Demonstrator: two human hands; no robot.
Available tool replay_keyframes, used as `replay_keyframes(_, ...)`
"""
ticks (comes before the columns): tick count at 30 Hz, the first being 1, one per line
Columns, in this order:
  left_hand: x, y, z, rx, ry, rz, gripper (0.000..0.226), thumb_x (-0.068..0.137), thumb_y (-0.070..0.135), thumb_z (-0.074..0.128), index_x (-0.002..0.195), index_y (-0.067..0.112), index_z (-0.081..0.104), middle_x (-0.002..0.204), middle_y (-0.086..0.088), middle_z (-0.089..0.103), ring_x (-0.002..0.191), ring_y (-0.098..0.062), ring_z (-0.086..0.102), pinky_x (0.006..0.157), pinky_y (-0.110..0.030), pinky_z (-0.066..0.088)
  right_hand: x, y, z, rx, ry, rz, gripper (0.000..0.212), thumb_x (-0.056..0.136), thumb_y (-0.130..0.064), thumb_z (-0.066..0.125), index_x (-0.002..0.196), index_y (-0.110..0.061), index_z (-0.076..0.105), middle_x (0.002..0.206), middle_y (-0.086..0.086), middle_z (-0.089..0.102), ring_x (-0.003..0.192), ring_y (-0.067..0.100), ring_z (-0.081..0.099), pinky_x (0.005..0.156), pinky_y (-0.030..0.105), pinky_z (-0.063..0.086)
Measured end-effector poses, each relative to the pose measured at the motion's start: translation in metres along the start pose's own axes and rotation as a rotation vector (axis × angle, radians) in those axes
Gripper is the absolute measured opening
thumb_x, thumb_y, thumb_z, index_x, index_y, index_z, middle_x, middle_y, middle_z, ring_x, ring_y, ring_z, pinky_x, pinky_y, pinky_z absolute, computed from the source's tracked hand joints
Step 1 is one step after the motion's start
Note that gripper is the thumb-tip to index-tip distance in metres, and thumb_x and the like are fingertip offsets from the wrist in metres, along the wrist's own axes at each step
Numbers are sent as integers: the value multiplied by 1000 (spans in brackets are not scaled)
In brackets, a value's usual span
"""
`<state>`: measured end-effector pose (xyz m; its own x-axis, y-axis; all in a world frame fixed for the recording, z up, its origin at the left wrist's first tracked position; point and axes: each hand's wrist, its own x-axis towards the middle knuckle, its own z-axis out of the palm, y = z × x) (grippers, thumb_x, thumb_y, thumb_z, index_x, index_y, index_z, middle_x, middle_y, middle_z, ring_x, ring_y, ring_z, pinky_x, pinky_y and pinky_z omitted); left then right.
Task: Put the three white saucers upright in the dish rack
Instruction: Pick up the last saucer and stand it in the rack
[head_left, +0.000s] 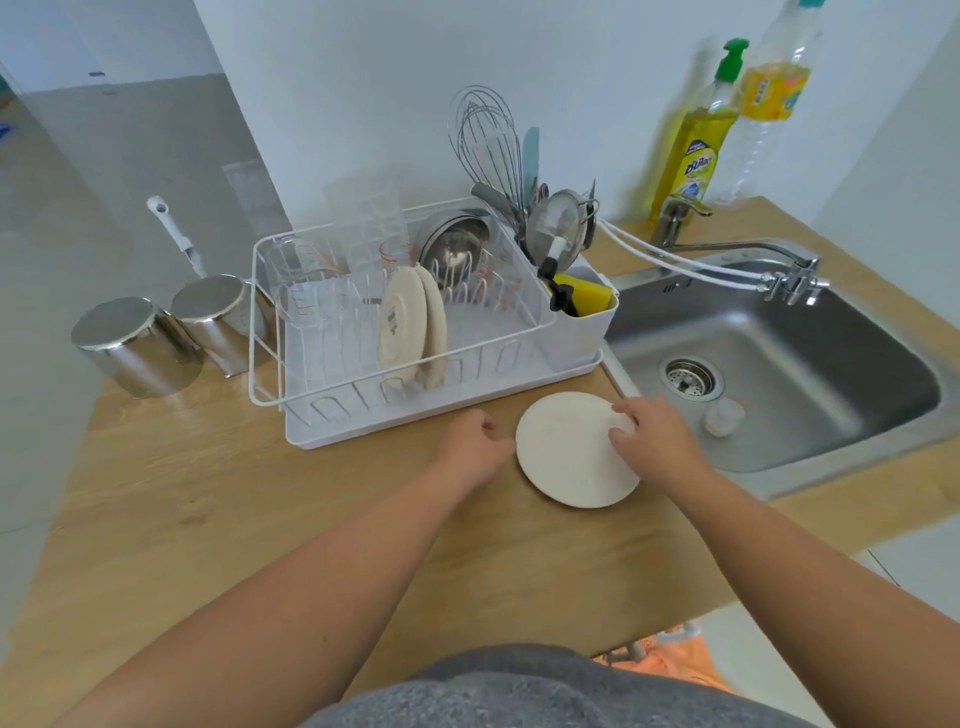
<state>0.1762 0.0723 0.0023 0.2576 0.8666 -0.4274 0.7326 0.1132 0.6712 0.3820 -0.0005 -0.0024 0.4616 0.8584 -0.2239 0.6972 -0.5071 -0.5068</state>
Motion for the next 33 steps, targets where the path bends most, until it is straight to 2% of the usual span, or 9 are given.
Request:
replay_keyframes(3, 2, 5, 11, -59, 10, -56, 43, 79, 30, 67, 119, 16, 60, 120, -4, 65, 102, -26, 67, 93, -42, 54, 1, 10, -2, -27, -5, 60, 36, 84, -20, 55, 119, -14, 59, 115, 12, 54, 102, 32, 56, 84, 39, 48)
replay_keyframes(6, 2, 13, 18, -39, 22, -69, 30, 80, 24, 64, 109, 16, 64, 110, -3, 66, 98, -24, 66, 85, -37, 54, 1, 10, -5, -4, -30, 76, 29, 83, -17, 54, 111, -12, 61, 100, 10, 59, 86, 27, 52, 70, 31, 41)
replay_keyframes(9, 2, 20, 23, -96, 55, -102, 26, 80, 17, 62, 104, 12, 69, 106, -6, 68, 97, -25, 64, 75, -32, 51, 2, 7, -8, -3, -76, 88, 35, 85, -15, 54, 118, -8, 59, 112, 13, 64, 85, 23, 49, 71, 30, 42)
replay_keyframes(11, 2, 18, 27, -192, 71, -146, 22, 79, 13, 62, 99, 10, 69, 106, -10, 69, 97, -28, 66, 83, -37, 56, 2, 7, -9, 46, -83, 100, 35, 85, -15, 56, 119, -9, 59, 113, 12, 64, 87, 22, 51, 74, 32, 45)
replay_keyframes(14, -2, 12, 28, -396, 95, -216, 11, 79, 8, 62, 85, 17, 61, 112, -12, 67, 100, -30, 65, 89, -45, 58, -1, 7, -12, 192, -116, 138, 31, 84, -13, 59, 114, -10, 60, 99, 5, 62, 91, 25, 58, 83, 44, 56)
replay_keyframes(16, -14, 10, 24, -540, 109, -235, 14, 81, 7, 62, 93, 15, 60, 114, -12, 65, 101, -29, 64, 86, -45, 59, -7, 4, -15, 244, -132, 118, 29, 83, -13, 60, 112, -11, 60, 92, 1, 59, 91, 25, 60, 84, 47, 57)
replay_keyframes(21, -57, -4, -6, -686, 151, -168, 20, 83, 11, 66, 103, 12, 61, 108, -10, 67, 100, -28, 67, 79, -45, 60, -24, -28, -29, 349, -182, -22, 11, 83, -13, 61, 93, -19, 60, 94, 3, 65, 81, 21, 61, 71, 41, 56)
replay_keyframes(26, -91, -2, -64, -818, 288, 28, 15, 89, 5, 62, 99, 16, 63, 92, 0, 71, 82, -15, 68, 61, -30, 60, -27, -101, -49, 352, -178, -239, 14, 85, -14, 60, 96, -22, 61, 86, -3, 63, 75, 15, 59, 64, 37, 54)
replay_keyframes(33, -92, 5, -159, -806, 652, 206, 21, 88, 5, 64, 89, 26, 69, 87, -1, 70, 78, -14, 67, 64, -31, 62, 14, -236, -55, 344, -35, -580, 24, 81, -12, 58, 103, -18, 63, 85, -3, 61, 85, 19, 56, 84, 39, 53)
